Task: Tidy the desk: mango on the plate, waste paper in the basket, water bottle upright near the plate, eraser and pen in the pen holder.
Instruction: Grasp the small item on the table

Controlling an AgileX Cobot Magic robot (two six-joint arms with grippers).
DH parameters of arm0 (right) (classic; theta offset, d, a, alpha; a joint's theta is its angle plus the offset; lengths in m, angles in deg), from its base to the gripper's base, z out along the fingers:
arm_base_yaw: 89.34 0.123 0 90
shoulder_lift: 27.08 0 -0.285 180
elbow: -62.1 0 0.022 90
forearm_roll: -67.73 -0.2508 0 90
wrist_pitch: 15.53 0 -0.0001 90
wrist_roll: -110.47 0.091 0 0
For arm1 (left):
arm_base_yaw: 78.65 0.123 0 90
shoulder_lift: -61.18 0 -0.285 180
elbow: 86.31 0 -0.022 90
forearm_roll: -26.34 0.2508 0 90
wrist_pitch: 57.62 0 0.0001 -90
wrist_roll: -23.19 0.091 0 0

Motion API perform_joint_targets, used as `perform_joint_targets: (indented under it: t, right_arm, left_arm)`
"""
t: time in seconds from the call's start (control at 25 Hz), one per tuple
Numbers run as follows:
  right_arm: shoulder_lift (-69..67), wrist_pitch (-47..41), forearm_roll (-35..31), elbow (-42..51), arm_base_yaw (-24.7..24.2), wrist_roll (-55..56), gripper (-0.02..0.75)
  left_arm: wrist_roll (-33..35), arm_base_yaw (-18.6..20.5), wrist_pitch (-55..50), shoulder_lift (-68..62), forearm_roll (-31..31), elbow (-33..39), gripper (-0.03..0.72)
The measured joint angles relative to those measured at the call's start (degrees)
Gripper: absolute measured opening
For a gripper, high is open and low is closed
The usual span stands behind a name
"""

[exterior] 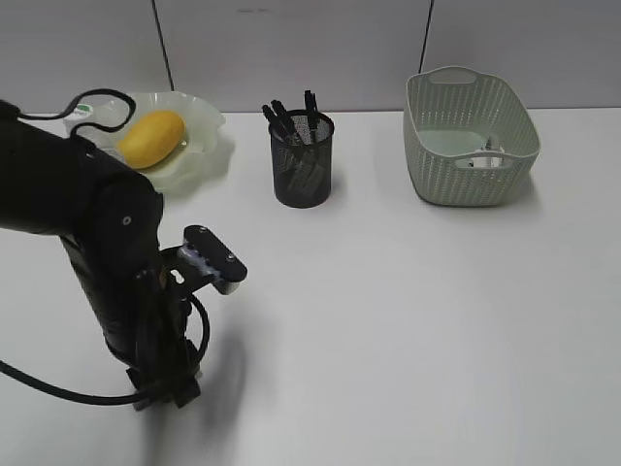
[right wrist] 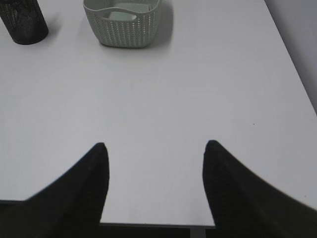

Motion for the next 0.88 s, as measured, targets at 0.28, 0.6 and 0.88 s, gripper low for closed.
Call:
perform_joint_targets:
  t: [0.28, 0.6, 0.88]
  right_arm:
    - [0.0, 0.0, 0.0, 0.0, 0.0, 0.0, 0.478]
    - [0.0, 0.0, 0.0, 0.0, 0.0, 0.0, 0.478]
    - [0.0, 0.0, 0.0, 0.0, 0.0, 0.0, 0.478]
  left_arm:
    - [0.0, 0.0, 2.0, -0.5, 1.5, 0.0, 0.225]
    - [0.0, 0.0, 1.0, -1.3, 1.5, -0.5, 0.211]
    - [0.0, 0.0, 0.7, -1.5, 1.4, -0.7, 0.157]
